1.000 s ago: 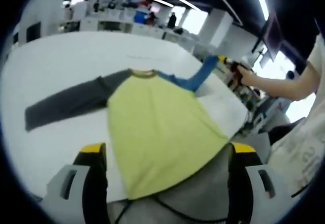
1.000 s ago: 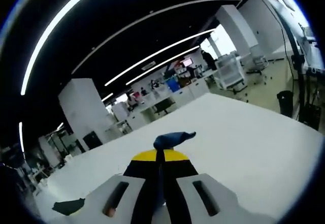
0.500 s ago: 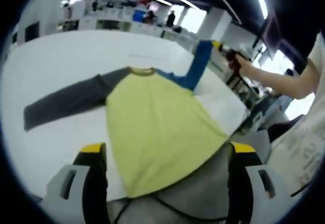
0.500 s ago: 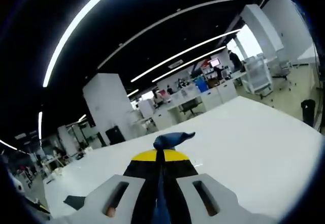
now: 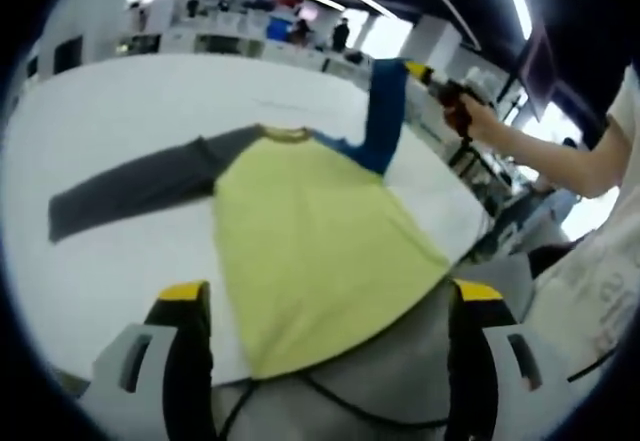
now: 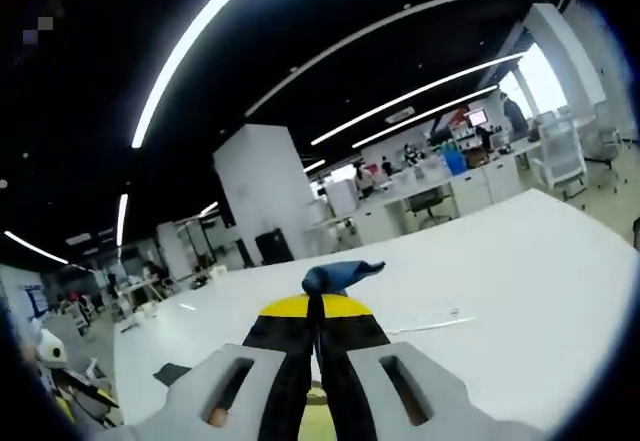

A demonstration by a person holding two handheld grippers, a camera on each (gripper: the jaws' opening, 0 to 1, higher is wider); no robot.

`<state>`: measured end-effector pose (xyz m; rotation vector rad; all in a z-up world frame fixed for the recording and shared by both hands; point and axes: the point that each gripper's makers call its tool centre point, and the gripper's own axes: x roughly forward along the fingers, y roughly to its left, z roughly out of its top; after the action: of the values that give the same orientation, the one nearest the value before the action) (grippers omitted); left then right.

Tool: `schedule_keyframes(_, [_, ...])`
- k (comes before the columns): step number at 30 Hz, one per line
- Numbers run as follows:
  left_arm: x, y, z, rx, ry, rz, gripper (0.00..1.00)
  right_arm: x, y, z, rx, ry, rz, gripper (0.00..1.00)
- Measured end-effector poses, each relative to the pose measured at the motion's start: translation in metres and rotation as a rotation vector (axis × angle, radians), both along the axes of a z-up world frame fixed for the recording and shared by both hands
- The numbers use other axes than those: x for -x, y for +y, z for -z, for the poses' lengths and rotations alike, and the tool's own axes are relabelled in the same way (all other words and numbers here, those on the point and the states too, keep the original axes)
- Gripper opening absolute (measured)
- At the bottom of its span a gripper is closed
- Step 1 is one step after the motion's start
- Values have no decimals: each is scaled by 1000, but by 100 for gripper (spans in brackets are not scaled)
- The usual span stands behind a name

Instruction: Fold the garment on the visible template until the final outline fits inside the template.

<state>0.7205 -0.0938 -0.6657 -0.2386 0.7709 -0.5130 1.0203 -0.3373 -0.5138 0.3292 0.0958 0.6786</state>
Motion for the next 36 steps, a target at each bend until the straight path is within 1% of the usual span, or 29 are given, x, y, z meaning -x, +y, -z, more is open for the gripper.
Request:
schedule_keyframes(3, [2, 5, 2, 0, 6, -12, 95, 2, 15, 2, 7, -11, -33, 1])
schedule_keyframes(5, [3, 6, 3, -1, 10, -16, 95, 3, 27, 4, -7, -8, -61, 1])
schedule_keyframes(7, [4, 7, 5, -3, 16, -16, 95, 6, 41, 10, 14, -4, -90, 1])
schedule_keyframes(8, [4, 7, 5, -3, 17, -17, 95, 7, 47, 13, 17, -1, -101, 1])
schedule_keyframes(10, [3, 8, 5, -3, 15, -19, 95, 11, 61, 18, 0, 15, -129, 1])
schedule_keyframes(14, [2, 11, 4, 1, 11, -32, 94, 17, 86, 33, 25, 29, -175, 1])
schedule_keyframes(19, [5, 18, 6, -2, 15, -46, 94, 30, 114, 58, 67, 64, -228, 1])
schedule_keyframes(21, [6, 21, 6, 1, 11, -60, 94, 37, 126, 71, 92, 77, -252, 1])
schedule_keyframes(22, [6, 22, 6, 3, 10, -65, 94, 39, 131, 81, 120, 86, -261, 1])
schedule_keyframes(24, [7, 23, 7, 2, 14, -69, 94, 43, 139, 96, 141, 108, -268, 1])
schedule_keyframes(26, [8, 25, 8, -4, 19, -68, 94, 45, 144, 109, 173, 122, -277, 1])
schedule_keyframes(27, [9, 26, 8, -4, 20, -70, 94, 47, 147, 118, 215, 119, -277, 1])
schedule_keyframes(30, [9, 27, 10, -6, 26, -71, 94, 49, 156, 135, 228, 144, -284, 1])
schedule_keyframes(33, [9, 27, 10, -6, 29, -74, 94, 53, 162, 149, 272, 145, -301, 1])
schedule_keyframes(36, [9, 28, 11, -2, 30, -84, 93, 59, 170, 162, 285, 174, -320, 2])
